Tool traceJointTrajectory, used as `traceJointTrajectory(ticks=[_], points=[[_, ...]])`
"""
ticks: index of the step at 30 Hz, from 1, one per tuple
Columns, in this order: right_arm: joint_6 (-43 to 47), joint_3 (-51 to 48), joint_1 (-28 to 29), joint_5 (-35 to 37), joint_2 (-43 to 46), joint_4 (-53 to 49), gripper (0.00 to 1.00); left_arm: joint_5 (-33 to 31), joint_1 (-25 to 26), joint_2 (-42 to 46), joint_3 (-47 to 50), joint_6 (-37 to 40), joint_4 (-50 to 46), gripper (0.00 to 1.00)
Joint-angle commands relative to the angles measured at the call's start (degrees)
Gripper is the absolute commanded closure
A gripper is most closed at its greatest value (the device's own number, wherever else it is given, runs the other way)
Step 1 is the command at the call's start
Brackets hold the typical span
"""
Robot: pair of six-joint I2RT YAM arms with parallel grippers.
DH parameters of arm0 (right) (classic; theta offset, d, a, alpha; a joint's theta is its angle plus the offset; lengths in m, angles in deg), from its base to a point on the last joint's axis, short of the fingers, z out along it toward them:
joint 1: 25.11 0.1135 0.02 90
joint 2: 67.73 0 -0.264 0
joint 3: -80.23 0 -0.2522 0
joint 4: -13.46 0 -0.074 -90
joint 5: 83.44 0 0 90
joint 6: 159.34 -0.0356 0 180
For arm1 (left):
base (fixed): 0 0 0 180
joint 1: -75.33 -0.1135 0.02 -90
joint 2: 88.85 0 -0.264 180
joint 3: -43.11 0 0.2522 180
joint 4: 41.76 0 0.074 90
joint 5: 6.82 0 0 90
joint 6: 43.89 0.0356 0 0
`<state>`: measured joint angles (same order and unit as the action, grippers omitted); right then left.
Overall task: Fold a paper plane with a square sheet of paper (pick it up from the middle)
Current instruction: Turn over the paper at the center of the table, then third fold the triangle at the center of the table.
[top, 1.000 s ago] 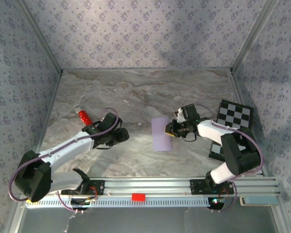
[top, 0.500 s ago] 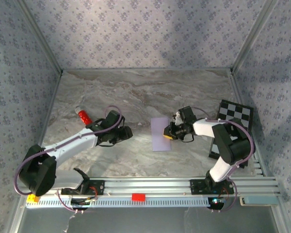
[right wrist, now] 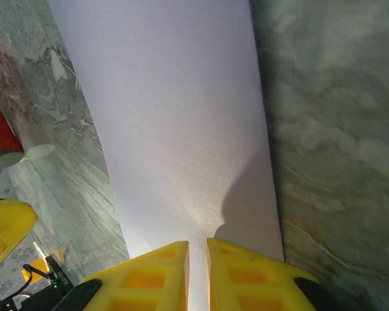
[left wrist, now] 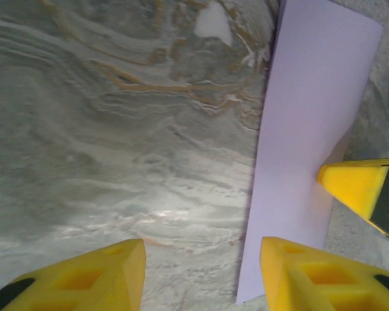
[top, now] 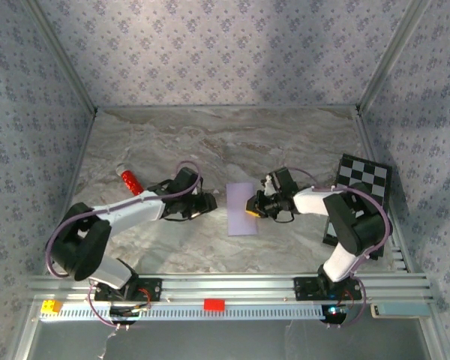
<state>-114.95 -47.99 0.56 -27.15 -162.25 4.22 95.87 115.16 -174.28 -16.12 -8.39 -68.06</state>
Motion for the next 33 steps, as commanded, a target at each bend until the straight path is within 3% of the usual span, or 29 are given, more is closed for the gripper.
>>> traceJointTrajectory(ticks=[1,11,21,33], points=[[0.32,-0.96,0.13,3.27,5.38,-3.75,0.83,2.51,1.34,-2.26,-3.18,-0.61,3.27,0.51],[1.41,-2.62,-2.56,-1.02,1.83,-1.44,0.85,5.06,3.75,-10.19,-7.28,-1.67,4.75,0.52],[0.27,-4.97,-3.19,0.5,-3.14,-0.34,0.87,5.93,4.9,-14.13,-8.14,-2.19,5.23,0.54],[1.18,-4.54,-3.53,1.5,-2.1,-2.23,0.87,7.79,4.95,-16.41,-8.32,-3.29,8.05,0.64]])
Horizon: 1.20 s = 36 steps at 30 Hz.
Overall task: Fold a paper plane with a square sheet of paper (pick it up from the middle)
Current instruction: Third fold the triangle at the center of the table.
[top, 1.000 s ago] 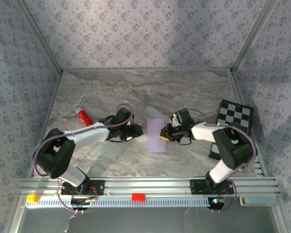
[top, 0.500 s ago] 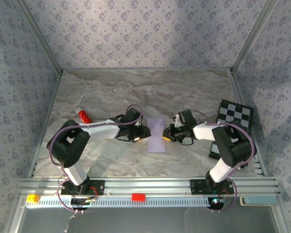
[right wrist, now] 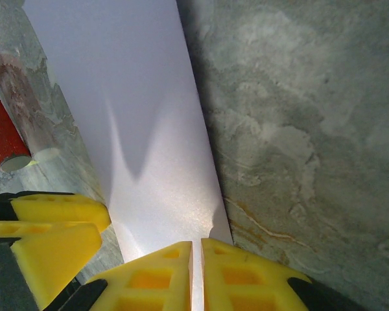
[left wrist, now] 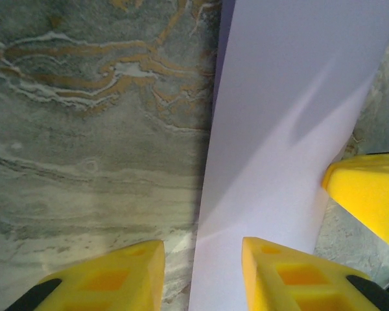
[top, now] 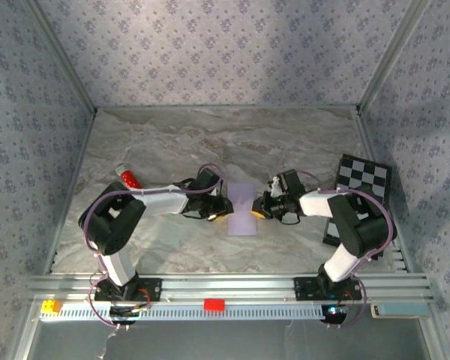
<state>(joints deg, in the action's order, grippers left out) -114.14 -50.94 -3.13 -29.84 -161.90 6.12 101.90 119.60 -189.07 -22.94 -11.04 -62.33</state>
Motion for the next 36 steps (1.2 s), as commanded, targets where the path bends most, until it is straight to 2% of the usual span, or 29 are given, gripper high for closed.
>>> traceJointTrajectory(ticks=[1,5,11,36], points=[[0.29,-1.67,0.11,4.15,-2.48,-4.13,0.87,1.76,0.52,-1.77,-1.5,-0.69,2.39,0.64],[0.35,-1.62,0.15,4.0,-2.48,-4.14,0.87,1.77,0.6,-1.99,-1.34,-0.82,2.68,0.65],[0.25,-1.62,0.09,4.15,-2.45,-4.22,0.87,1.76,0.74,-1.74,-1.41,-1.02,3.03,0.72],[0.25,-1.55,0.15,4.23,-2.56,-4.4,0.87,0.35,0.72,-0.06,0.59,-2.36,5.75,0.77]])
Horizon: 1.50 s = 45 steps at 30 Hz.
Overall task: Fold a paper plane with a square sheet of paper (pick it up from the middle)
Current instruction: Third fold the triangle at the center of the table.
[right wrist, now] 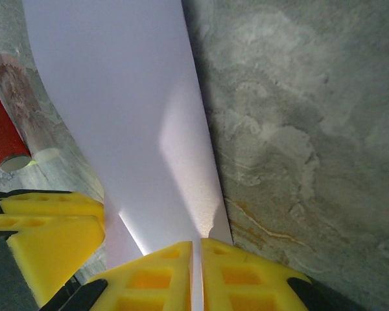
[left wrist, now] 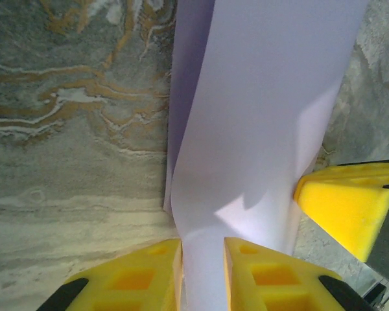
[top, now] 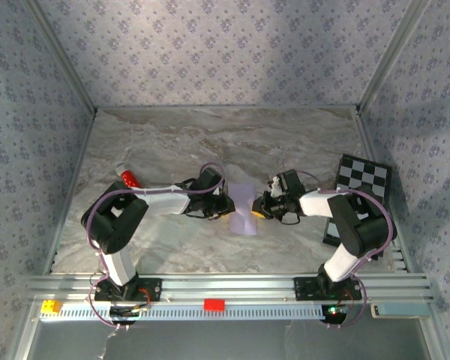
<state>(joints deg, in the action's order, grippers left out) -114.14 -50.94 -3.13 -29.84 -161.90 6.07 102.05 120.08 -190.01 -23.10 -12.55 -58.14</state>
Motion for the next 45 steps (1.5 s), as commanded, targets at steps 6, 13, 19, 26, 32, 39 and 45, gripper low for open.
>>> traceJointTrajectory(ticks=[6,13,19,26,32,39,45], points=[[0.25,-1.41,0.11,4.17,-2.38,-4.42,0.87,-0.56,0.16,1.32,1.21,-1.53,1.0,0.76],[0.23,-1.34,0.08,4.32,-2.13,-4.58,0.87,-1.38,0.17,1.71,1.84,-3.25,0.23,0.74],[0.09,-1.45,0.24,4.41,-1.9,-4.71,0.87,-0.38,0.21,1.59,3.27,-4.88,2.78,0.75],[0.13,-1.32,0.2,4.54,-1.55,-4.94,0.87,0.2,0.26,1.26,4.87,-7.42,4.71,0.75],[0.02,-1.63,0.29,4.94,-0.79,-5.11,0.87,0.4,0.25,2.08,5.34,-8.04,6.01,0.78],[-0.08,-1.58,0.32,4.78,-0.84,-5.12,0.87,1.7,0.25,2.53,5.76,-8.15,8.92,0.86],[-0.19,-1.5,0.43,4.91,-0.87,-5.22,0.86,0.42,0.28,3.85,6.21,-8.41,8.75,0.9]])
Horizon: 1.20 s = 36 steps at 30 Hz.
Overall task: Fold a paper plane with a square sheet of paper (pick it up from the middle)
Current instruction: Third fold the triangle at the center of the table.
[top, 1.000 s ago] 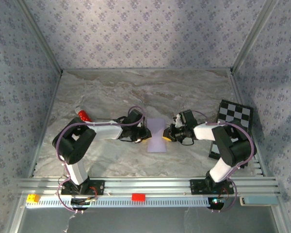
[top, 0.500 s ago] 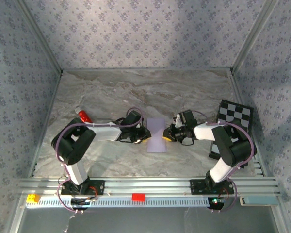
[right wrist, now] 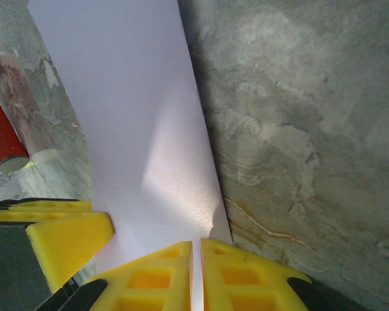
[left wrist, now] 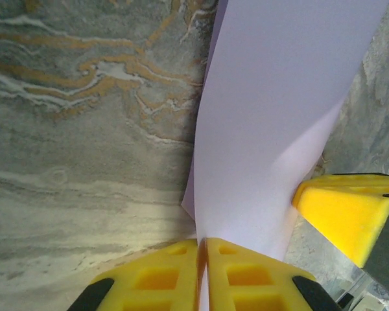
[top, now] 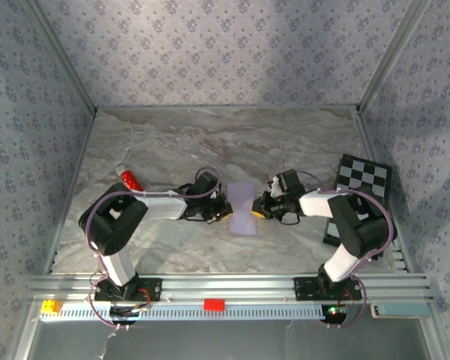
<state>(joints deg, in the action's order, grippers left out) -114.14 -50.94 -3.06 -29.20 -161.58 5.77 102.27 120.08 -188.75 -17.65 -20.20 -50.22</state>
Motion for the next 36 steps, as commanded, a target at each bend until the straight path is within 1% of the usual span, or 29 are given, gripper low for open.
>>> traceJointTrajectory(ticks=[1,8,13,15,18,21,22,23,28,31,34,36], points=[[-0.18,-1.28,0.31,4.17,-1.18,-5.07,0.86,0.03,0.26,2.82,0.94,-0.85,0.85,0.91],[0.16,-1.13,0.32,3.87,-0.73,-4.96,0.86,-1.07,0.21,4.14,1.54,-0.92,0.8,0.95],[0.64,-1.15,0.45,2.21,0.9,-3.55,0.82,-0.96,0.08,4.5,1.67,-1.36,1.2,0.98],[0.9,-0.8,0.44,4.57,3.59,-5.54,0.79,-1.31,0.09,4.96,1.9,-2.04,1.12,0.98],[2.86,-0.63,0.97,9.82,11.1,-9.73,0.7,-1.61,-0.1,5.97,2.5,-3.73,0.76,0.99],[7.34,0.25,2.94,15.23,18.36,-13.85,0.55,-2.04,-0.58,7.3,3.52,-5.08,0.51,0.99],[8.37,0.42,3.66,16.46,20.0,-14.66,0.51,-2.13,-0.7,7.71,3.76,-5.4,0.66,0.98],[9.9,0.47,4.04,17.13,21.18,-15.21,0.5,-2.12,-0.81,8.11,3.86,-5.63,0.68,0.99],[13.99,-0.54,8.32,21.16,25.45,-15.08,0.5,-1.53,-1.2,8.58,3.26,-5.59,-0.14,0.99],[16.65,-1.84,12.72,25.55,27.9,-12.56,0.49,-1.53,-1.2,8.73,3.15,-5.67,-0.64,0.98],[22.2,-3.21,18.26,31.42,29.71,-8.8,0.48,-1.72,-1.21,9.02,3.27,-5.77,-0.65,0.99],[29.02,-5.24,23.0,34.74,30.52,-4.51,0.48,-1.78,-1.28,9.19,3.19,-5.77,-0.9,0.99]])
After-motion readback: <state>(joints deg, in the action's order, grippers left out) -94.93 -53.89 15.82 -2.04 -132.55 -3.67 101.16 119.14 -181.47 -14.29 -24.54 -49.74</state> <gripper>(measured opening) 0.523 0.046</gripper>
